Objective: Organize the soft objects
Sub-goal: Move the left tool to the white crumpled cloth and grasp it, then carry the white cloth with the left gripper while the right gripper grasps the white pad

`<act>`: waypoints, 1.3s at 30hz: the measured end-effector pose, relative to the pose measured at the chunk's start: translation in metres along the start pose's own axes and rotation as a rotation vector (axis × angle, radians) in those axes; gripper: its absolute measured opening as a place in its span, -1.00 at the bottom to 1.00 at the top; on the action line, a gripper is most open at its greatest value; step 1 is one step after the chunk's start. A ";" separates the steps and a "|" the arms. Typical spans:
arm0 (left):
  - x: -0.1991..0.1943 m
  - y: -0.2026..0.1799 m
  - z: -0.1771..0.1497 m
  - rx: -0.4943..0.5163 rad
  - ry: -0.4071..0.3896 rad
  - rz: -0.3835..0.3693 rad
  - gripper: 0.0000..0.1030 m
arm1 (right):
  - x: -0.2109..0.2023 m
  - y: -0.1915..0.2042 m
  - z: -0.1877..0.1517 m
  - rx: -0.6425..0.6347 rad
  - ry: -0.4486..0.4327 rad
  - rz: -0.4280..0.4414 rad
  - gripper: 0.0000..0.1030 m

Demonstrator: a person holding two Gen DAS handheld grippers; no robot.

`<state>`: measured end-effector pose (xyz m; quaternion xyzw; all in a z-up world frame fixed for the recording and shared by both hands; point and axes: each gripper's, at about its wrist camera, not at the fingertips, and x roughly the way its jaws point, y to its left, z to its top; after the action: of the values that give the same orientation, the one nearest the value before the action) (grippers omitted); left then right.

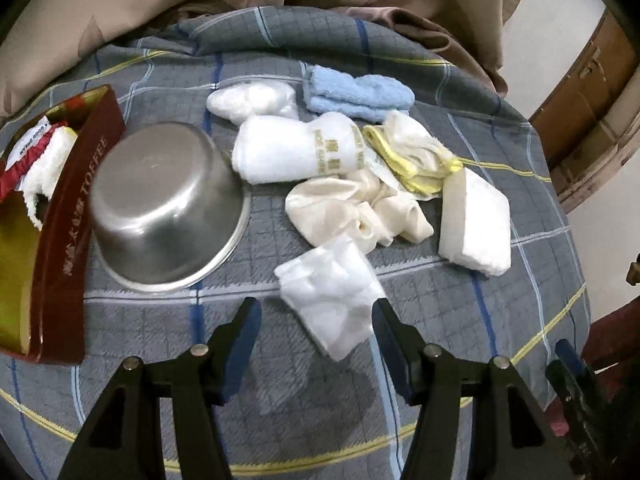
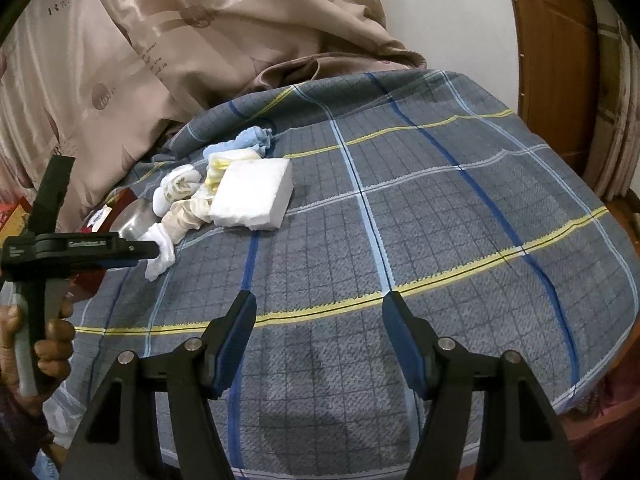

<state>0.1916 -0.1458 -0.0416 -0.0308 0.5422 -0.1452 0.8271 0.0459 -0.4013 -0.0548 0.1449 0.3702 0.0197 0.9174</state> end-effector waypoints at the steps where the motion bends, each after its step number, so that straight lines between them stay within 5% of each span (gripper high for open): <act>1: 0.003 -0.001 0.001 0.003 0.001 0.010 0.15 | 0.000 0.000 0.000 0.003 0.000 0.005 0.23; 20: 0.020 -0.017 0.004 0.017 -0.036 0.000 0.14 | 0.009 -0.003 -0.002 0.020 0.020 0.032 0.23; 21: 0.019 -0.016 0.003 0.014 -0.045 -0.002 0.09 | 0.009 -0.003 -0.002 0.020 0.019 0.032 0.23; 23: 0.018 -0.015 -0.001 0.009 -0.060 -0.022 -0.41 | 0.009 -0.004 -0.002 0.020 0.019 0.030 0.23; 26: 0.018 -0.018 -0.005 0.029 -0.056 -0.012 -0.71 | 0.009 -0.005 -0.001 0.022 0.020 0.030 0.23; 39: -0.027 -0.011 -0.024 0.032 -0.113 -0.042 -0.75 | 0.014 0.013 0.021 -0.018 0.015 0.051 0.23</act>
<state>0.1580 -0.1461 -0.0256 -0.0373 0.4913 -0.1693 0.8536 0.0716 -0.3919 -0.0458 0.1458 0.3731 0.0473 0.9150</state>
